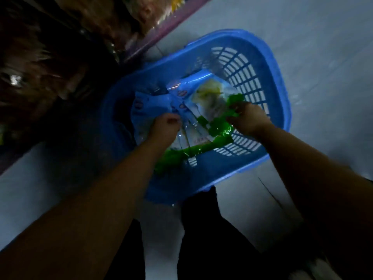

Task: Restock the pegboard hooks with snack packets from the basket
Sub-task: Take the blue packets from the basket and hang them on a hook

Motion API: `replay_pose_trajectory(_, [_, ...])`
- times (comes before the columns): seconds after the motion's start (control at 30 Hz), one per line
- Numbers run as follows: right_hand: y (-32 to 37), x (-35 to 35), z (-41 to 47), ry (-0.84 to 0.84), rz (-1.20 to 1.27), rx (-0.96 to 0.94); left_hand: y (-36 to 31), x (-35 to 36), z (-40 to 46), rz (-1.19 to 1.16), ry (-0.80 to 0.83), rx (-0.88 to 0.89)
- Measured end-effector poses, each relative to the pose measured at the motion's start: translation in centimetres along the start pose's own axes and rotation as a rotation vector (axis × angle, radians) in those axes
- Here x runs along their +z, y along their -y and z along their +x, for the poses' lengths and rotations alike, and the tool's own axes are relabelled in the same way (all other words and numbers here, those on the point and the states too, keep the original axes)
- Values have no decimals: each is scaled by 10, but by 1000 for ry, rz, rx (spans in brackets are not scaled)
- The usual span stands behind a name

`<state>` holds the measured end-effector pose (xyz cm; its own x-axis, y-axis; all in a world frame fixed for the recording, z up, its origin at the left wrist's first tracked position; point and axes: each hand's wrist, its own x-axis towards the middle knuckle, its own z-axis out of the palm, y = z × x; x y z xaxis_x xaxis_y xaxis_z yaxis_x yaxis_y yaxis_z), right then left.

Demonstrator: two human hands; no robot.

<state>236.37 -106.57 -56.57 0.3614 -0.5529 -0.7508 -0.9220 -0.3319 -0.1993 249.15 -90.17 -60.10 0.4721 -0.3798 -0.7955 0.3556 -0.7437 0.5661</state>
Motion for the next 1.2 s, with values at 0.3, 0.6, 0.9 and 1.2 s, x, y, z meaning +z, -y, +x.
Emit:
replay_pose_trajectory(0.3, [-15,53,88,-98,-179,-150,-2,61,86,-429,91,-184])
replay_pose_trajectory(0.6, [-17,64,51,-60,181,-31,2,51,61,-391,68,-189])
replay_pose_trajectory(0.9, [-17,65,44,26,767,79,52,27,25,-207,-31,-123])
replay_pose_trajectory(1.2, [-43,37,49,-281,719,169,49,6,20,-277,-244,69])
